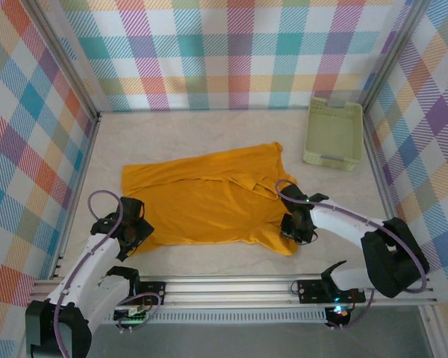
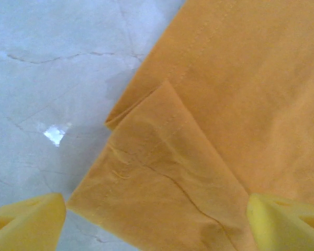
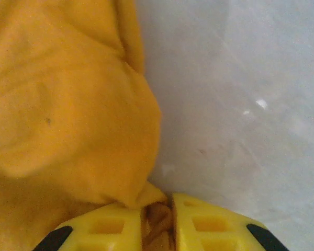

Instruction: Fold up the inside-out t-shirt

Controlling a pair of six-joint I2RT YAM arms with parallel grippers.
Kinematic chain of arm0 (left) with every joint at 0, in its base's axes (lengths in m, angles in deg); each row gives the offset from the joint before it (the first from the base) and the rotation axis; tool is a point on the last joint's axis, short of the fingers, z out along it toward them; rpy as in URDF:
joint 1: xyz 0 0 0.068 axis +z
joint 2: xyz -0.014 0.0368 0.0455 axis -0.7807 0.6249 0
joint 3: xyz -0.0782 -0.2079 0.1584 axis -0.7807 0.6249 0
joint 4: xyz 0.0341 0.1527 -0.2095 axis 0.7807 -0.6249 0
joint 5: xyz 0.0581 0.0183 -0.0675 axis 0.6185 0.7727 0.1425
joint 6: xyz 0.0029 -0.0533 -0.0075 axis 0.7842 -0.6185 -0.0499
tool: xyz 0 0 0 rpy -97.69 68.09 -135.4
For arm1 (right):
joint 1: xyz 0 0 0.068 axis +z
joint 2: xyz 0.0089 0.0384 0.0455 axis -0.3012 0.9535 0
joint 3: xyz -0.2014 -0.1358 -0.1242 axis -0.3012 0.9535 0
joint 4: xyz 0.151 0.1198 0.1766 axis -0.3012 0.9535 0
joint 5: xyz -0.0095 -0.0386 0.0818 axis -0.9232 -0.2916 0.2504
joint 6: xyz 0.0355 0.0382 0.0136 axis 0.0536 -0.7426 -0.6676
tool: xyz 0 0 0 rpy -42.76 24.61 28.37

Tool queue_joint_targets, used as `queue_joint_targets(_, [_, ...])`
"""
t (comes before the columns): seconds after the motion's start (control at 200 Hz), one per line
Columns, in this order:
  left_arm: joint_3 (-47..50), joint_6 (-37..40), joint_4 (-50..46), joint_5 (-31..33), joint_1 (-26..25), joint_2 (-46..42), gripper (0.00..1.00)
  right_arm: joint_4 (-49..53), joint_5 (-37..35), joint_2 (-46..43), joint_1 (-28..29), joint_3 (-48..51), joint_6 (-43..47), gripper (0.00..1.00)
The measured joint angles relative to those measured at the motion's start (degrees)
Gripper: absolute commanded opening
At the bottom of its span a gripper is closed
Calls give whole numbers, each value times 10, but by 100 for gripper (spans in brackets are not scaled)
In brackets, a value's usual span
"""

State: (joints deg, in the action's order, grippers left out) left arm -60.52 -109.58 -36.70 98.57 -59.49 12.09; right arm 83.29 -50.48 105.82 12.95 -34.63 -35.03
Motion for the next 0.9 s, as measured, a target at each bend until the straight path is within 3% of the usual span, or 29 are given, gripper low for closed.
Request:
queue_joint_targets(0.145, [2, -12, -8, 1, 0, 3, 75, -23, -12, 13, 0, -11, 8, 18])
queue_joint_targets(0.275, [19, -21, 0, -10, 0, 10, 59, -25, -23, 13, 0, -11, 10, 17])
queue_joint_targets(0.52, [33, -28, 28, -24, 0, 65, 45, -16, -44, 12, -1, -22, 19, 17])
queue_joint_targets(0.72, [27, -24, 60, -19, 0, 94, 23, 6, -66, -16, -9, -34, 26, 16])
queue_joint_targets(0.9, [5, -16, 88, -23, 0, 125, 5, 24, -75, -41, -29, -37, 45, 9])
